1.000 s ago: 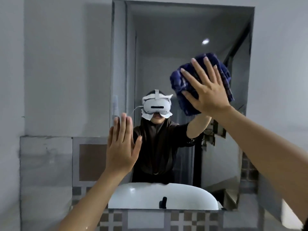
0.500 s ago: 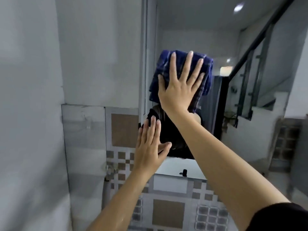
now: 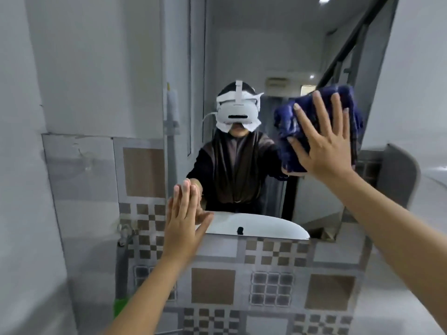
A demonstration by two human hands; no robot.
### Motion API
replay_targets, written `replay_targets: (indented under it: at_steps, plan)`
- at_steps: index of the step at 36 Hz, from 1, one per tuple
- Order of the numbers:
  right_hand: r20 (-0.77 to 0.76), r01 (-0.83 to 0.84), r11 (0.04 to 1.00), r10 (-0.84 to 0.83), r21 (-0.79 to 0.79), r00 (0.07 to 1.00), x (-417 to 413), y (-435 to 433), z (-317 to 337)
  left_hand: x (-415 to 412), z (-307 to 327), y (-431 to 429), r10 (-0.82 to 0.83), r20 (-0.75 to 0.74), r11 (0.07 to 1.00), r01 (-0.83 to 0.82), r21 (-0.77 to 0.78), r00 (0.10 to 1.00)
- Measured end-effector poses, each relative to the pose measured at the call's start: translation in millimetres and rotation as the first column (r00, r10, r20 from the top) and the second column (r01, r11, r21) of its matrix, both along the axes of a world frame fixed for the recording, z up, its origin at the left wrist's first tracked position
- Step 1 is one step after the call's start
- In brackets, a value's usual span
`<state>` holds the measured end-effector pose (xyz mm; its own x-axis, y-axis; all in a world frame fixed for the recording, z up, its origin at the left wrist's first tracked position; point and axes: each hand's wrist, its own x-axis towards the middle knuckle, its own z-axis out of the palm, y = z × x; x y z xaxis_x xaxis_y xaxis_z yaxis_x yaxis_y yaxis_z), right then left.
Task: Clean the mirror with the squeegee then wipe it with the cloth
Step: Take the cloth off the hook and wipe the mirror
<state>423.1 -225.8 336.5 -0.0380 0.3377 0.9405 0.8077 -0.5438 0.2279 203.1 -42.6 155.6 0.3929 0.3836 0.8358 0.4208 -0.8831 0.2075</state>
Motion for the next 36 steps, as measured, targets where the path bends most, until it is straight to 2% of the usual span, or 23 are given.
replay_targets:
  at_steps: [2,4,6,9,11,14,17,19,23,27,30,32,34,36]
  plan:
    - [-0.289,0.028,0.976,0.036,0.214,0.956,-1.0,0.0,-18.4,-0.2,0.5,-0.5,0.003,-0.011,1.0,-0.003,0.001,1.0]
    - [-0.499,0.108,0.912,0.114,0.395,0.859,-14.0,12.2,-33.7,-0.8,1.1,-1.2,0.013,-0.027,1.0,-0.014,-0.017,1.0]
    - [-0.613,0.191,0.84,0.196,0.507,0.765,-37.0,32.0,-43.9,-2.6,2.5,-2.5,0.023,-0.053,1.0,-0.024,-0.017,0.998]
    - [-0.655,0.204,0.788,0.304,0.581,0.691,-78.1,68.5,-53.3,-3.6,3.1,-4.4,0.012,-0.053,0.999,-0.014,-0.033,0.999]
    - [-0.632,0.165,0.802,0.306,0.575,0.712,-104.6,93.7,-56.9,-3.0,2.6,-6.0,0.002,-0.034,0.999,-0.003,-0.037,0.999]
    - [-0.533,0.047,0.861,0.27,0.506,0.802,-138.2,125.0,-60.7,-1.7,-2.5,-3.8,-0.004,-0.03,0.999,0.003,-0.039,1.0]
    - [-0.375,-0.141,0.946,0.248,0.29,0.893,-157.3,143.5,-66.9,-1.0,-12.8,0.5,-0.041,-0.013,0.998,0.041,-0.048,0.999]
    - [-0.237,-0.207,0.972,0.228,0.11,0.944,-158.5,144.7,-68.6,-0.8,-21.1,1.6,-0.062,0.008,0.997,0.062,-0.046,0.998]
    - [0.056,-0.196,0.954,0.214,-0.226,0.975,-135.9,129.1,-72.3,-4.3,-48.0,3.0,-0.102,0.03,0.994,0.103,-0.022,0.994]
    - [0.343,-0.046,0.862,0.249,-0.505,0.905,-90.7,93.1,-69.5,-10.2,-66.6,-2.5,-0.173,0.044,0.985,0.173,0.006,0.984]
    - [0.398,0.033,0.844,0.218,-0.535,0.891,-56.6,58.4,-66.5,-10.1,-50.1,-5.9,-0.203,0.102,0.978,0.207,-0.033,0.974]
    - [0.377,0.045,0.88,0.156,-0.474,0.913,-35.9,34.8,-64.7,-6.3,-20.7,0.3,-0.195,0.133,0.981,0.191,0.04,0.972]
    - [0.316,0.047,0.927,0.079,-0.372,0.946,-18.0,14.5,-63.7,-1.3,19.1,10.1,-0.178,0.158,0.978,0.156,0.14,0.971]
    - [0.184,0.019,0.971,0.026,-0.237,0.983,-3.9,-0.7,-67.0,3.1,63.0,20.5,-0.137,0.167,0.972,0.1,0.213,0.977]
